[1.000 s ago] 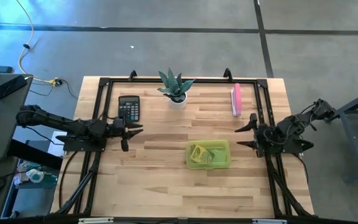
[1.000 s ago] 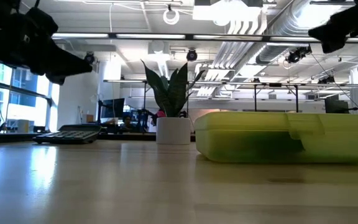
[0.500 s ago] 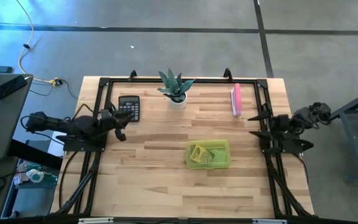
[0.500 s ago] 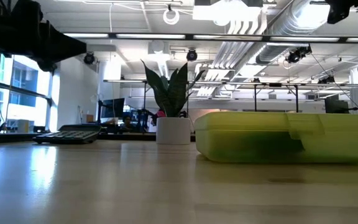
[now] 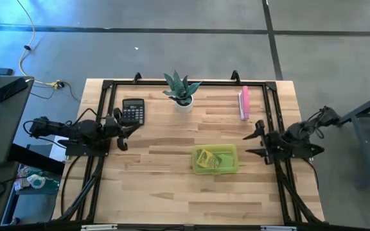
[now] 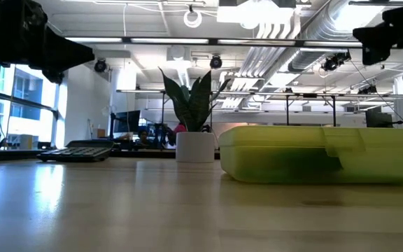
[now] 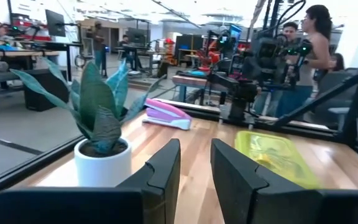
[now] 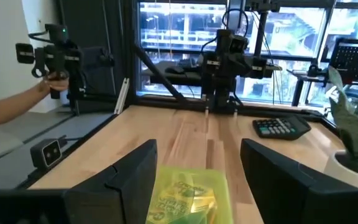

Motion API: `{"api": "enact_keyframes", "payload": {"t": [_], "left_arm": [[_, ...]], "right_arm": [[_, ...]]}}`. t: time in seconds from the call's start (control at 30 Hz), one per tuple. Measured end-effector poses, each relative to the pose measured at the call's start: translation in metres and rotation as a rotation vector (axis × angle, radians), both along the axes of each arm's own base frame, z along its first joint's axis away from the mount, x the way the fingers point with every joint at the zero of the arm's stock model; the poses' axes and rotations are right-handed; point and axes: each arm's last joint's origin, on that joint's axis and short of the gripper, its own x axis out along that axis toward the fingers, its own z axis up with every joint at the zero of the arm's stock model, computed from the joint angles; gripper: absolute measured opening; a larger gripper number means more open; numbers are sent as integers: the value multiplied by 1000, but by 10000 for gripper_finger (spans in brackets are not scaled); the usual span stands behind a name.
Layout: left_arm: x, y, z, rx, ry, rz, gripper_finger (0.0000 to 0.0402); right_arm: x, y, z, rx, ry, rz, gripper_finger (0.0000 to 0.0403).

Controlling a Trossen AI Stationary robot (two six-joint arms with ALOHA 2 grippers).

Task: Pack school essentials
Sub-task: Return to Home Position

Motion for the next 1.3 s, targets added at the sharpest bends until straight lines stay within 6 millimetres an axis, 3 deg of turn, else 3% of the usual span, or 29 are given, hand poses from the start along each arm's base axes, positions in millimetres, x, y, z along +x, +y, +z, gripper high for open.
{"api": "enact_keyframes", "payload": {"t": [0.17, 0.37, 0.6, 0.83, 1.3], "left_arm": [[0, -1, 0, -11, -4, -30, 81], [0, 0, 0, 15, 7, -16, 81], [0, 0, 0, 37, 17, -15, 81], [0, 0, 0, 68, 30, -14, 81], [0, 0, 0, 68, 30, -14, 81]], "right_arm": [[6, 3, -19, -1, -7, 0, 224], [7, 3, -23, 39, -18, -13, 224], [8, 4, -24, 148, 1, -3, 224], [8, 4, -24, 94, -4, -5, 224], [8, 4, -24, 227, 19, 0, 224]]}}
